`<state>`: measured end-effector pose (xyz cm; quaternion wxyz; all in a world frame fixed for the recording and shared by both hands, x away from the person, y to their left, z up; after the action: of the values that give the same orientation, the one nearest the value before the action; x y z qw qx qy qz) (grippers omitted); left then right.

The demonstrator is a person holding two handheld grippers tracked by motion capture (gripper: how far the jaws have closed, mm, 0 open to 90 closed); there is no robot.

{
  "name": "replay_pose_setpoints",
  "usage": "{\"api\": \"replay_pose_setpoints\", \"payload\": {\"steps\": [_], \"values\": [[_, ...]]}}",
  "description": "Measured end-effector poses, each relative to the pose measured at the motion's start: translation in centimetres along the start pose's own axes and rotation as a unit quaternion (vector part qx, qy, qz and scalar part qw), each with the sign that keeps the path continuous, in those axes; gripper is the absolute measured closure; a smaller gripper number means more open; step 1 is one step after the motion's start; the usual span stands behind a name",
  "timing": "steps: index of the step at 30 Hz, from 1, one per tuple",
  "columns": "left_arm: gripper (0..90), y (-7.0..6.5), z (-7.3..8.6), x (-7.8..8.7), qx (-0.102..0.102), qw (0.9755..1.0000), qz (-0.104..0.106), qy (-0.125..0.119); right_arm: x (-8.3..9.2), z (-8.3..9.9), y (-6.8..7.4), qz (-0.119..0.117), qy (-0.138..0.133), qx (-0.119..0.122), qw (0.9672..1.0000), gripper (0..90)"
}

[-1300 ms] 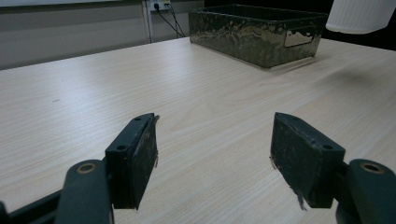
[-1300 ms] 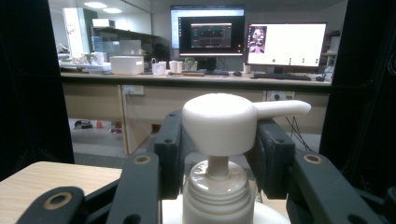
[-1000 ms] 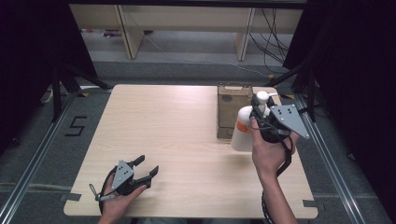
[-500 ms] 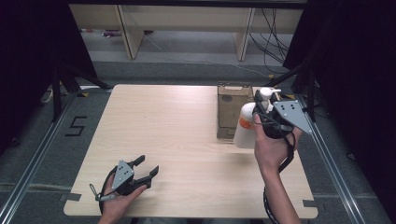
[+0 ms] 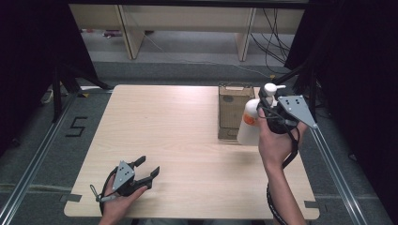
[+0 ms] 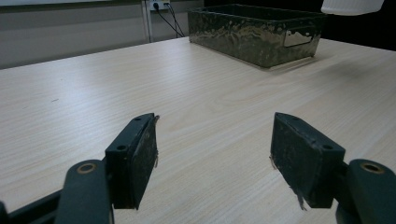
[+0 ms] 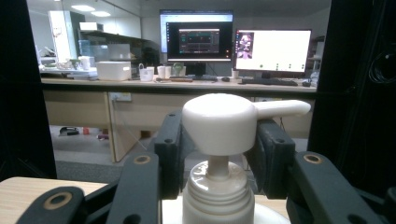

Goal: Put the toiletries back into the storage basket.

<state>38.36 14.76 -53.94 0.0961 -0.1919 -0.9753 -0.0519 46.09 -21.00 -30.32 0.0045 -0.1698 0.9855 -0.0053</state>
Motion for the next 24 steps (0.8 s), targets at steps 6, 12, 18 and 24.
{"api": "replay_pose_setpoints", "payload": {"steps": [6, 12, 18, 24], "values": [[31.1, 0.0, 0.0, 0.0, 0.000, 1.0000, 0.000, 0.000, -0.3, -0.1, -0.2, 0.002, 0.002, -0.012, 0.9999, 60.2], [31.1, 0.0, 0.0, 0.0, 0.000, 1.0000, 0.001, 0.000, -0.6, -0.4, -0.7, 0.006, 0.004, -0.002, 1.0000, 60.2], [31.1, 0.0, 0.0, 0.0, 0.000, 1.0000, 0.001, 0.000, -0.9, -0.5, -0.7, 0.007, 0.004, -0.005, 1.0000, 60.2], [31.1, 0.0, 0.0, 0.0, 0.001, 1.0000, 0.001, 0.000, -1.4, -0.7, -0.8, 0.005, 0.004, -0.004, 1.0000, 60.2]]}}
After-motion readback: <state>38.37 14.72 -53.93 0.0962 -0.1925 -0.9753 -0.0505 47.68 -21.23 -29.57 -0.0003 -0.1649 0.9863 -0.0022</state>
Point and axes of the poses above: each handheld gripper's, and its own axes: x roughly backward along the jaws, z roughly out of its underside, y roughly to its left, the point moved 8 cm from there along -x, roughly forward along the jaws, and after that the axes turned 14 degrees about -z, right-handed, at the moved point
